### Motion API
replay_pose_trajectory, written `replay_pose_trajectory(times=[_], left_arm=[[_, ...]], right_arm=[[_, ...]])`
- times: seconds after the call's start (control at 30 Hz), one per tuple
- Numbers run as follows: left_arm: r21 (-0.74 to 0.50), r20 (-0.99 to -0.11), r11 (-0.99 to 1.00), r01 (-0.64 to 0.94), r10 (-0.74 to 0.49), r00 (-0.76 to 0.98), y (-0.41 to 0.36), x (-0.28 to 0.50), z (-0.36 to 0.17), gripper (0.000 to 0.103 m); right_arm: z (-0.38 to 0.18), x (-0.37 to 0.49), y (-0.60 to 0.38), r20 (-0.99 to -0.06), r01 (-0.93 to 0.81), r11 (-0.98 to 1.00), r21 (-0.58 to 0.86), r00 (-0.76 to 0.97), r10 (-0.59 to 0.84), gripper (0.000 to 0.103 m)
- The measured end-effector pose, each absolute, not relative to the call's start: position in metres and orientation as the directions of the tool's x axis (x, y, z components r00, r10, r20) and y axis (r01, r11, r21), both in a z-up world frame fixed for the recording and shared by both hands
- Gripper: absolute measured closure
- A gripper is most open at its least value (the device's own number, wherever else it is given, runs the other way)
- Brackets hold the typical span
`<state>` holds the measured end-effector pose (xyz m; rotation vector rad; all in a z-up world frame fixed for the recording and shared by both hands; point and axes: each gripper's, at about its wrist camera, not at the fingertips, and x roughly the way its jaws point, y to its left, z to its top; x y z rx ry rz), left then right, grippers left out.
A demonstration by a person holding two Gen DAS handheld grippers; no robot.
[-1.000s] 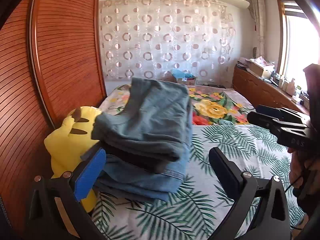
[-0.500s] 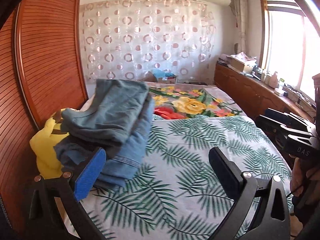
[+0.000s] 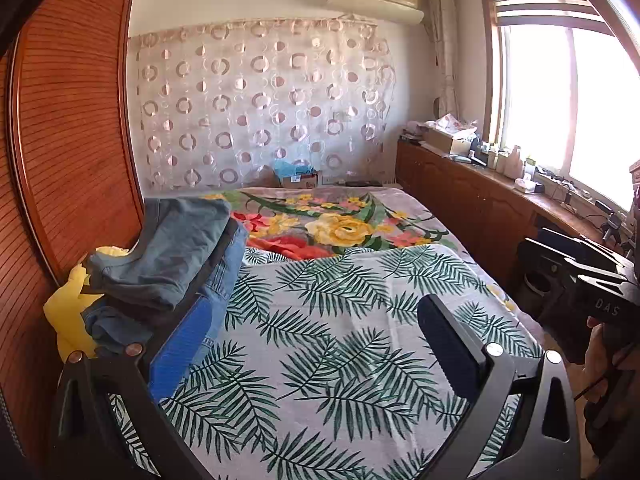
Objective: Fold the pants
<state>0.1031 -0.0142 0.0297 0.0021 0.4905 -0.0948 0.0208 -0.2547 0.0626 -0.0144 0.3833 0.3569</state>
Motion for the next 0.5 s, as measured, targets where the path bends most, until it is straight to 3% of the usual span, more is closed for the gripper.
replay_pose_trajectory(times=[0.5], left_arm=[[-0.013, -0.389, 0.996, 0.086, -0.084, 0.917, -0.023, 0.073, 0.061, 0.000]], right_arm=[[0.063, -0.031, -0.227, -0.326, -0.266, 0.963, 0.040, 0.908, 0.264, 0.033]])
